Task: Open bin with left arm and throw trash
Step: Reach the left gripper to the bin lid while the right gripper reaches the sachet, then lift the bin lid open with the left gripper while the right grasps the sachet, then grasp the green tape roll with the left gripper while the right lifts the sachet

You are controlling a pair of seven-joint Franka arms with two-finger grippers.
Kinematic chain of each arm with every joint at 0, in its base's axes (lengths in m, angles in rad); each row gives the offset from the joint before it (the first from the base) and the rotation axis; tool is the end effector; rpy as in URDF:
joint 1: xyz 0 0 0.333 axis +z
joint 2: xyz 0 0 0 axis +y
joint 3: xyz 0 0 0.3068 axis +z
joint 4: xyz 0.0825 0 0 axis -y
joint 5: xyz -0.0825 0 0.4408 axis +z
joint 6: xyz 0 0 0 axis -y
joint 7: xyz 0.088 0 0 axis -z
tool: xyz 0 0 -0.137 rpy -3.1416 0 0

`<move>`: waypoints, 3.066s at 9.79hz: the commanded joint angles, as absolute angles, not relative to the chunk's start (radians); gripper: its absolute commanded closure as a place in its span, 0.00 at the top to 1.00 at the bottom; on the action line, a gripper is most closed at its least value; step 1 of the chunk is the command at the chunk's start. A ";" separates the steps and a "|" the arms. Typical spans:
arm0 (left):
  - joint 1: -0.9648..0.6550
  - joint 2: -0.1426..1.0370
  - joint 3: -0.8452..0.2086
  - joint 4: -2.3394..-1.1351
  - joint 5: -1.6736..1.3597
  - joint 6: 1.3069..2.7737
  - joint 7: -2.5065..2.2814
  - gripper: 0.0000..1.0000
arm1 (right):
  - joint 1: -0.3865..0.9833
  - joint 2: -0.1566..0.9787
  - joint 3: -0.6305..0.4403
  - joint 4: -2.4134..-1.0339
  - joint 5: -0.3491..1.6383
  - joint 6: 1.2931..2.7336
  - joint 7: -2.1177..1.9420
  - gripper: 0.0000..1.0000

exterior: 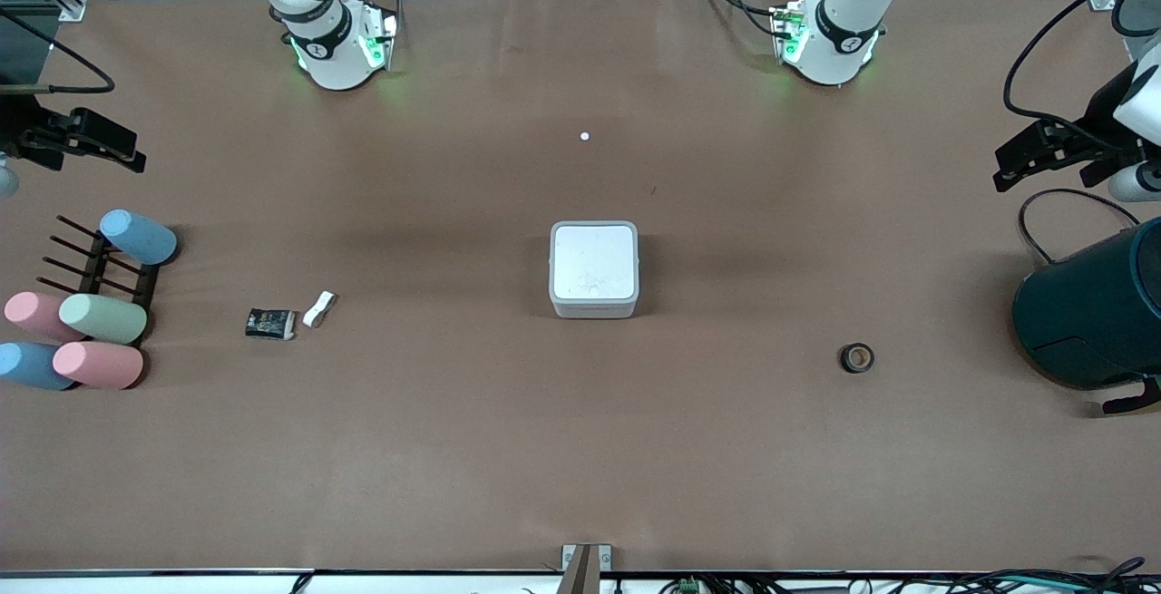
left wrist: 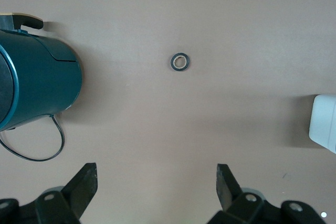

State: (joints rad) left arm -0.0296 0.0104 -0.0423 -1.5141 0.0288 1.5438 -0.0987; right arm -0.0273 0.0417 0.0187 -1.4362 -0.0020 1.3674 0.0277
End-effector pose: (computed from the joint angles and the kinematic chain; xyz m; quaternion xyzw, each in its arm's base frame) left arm 0.6115 -0.0399 0.6065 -0.9998 -0.0139 -0.0108 0.0133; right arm 0.5988 -0.0057 0.6133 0.9983 -0.0183 -0.0552 0.0011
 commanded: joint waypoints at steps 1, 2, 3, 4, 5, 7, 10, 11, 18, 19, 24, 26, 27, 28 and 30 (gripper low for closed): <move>-0.034 0.006 -0.040 -1.520 0.021 1.558 -0.090 1.00 | -0.032 0.026 0.021 -1.457 -0.008 1.374 0.032 1.00; -0.040 0.006 -0.044 -1.528 0.020 1.549 -0.101 1.00 | -0.037 0.026 0.021 -1.462 -0.005 1.382 0.034 1.00; -0.051 0.006 -0.072 -1.532 0.012 1.513 -0.106 1.00 | -0.043 0.028 0.021 -1.482 -0.002 1.399 0.032 1.00; -0.075 0.035 -0.133 -1.532 0.003 1.478 -0.107 0.88 | -0.035 0.025 0.021 -1.529 -0.002 1.442 0.034 1.00; -0.099 0.076 -0.182 -1.522 -0.003 1.488 -0.136 0.50 | -0.029 0.025 0.023 -1.581 -0.002 1.491 0.034 1.00; -0.148 0.206 -0.276 -1.520 -0.072 1.639 -0.256 0.00 | -0.037 0.041 0.021 -1.775 -0.005 1.753 0.031 1.00; -0.343 0.449 -0.314 -1.502 -0.061 2.018 -0.478 0.00 | -0.077 0.180 0.020 -2.014 -0.012 2.240 0.028 1.00; -0.395 0.510 -0.311 -1.496 -0.045 2.096 -0.507 0.00 | -0.084 0.261 0.018 -2.014 -0.012 2.347 0.028 1.00; -0.437 0.705 -0.310 -1.508 -0.011 2.327 -0.623 0.00 | -0.112 0.482 0.009 -2.016 -0.009 2.517 0.112 1.00; -0.445 0.706 -0.307 -1.511 -0.005 2.332 -0.630 0.00 | -0.079 0.483 0.008 -2.016 -0.009 2.507 0.144 1.00; -0.257 0.565 -0.305 -1.451 0.051 2.001 -0.419 0.00 | -0.080 0.503 0.003 -2.013 -0.093 2.490 0.126 1.00; -0.128 0.581 -0.304 -1.463 0.055 1.987 -0.185 0.17 | -0.089 0.505 0.005 -2.003 -0.109 2.493 0.103 1.00; -0.059 0.618 -0.302 -1.465 0.078 1.996 -0.055 0.38 | -0.089 0.517 0.005 -2.003 -0.109 2.503 0.107 1.00; 0.005 0.661 -0.304 -1.465 0.178 2.037 0.081 0.99 | -0.087 0.543 0.005 -2.003 -0.109 2.523 0.109 1.00; 0.093 0.716 -0.304 -1.497 0.247 2.136 0.210 1.00 | -0.089 0.569 0.005 -2.003 -0.109 2.548 0.104 0.99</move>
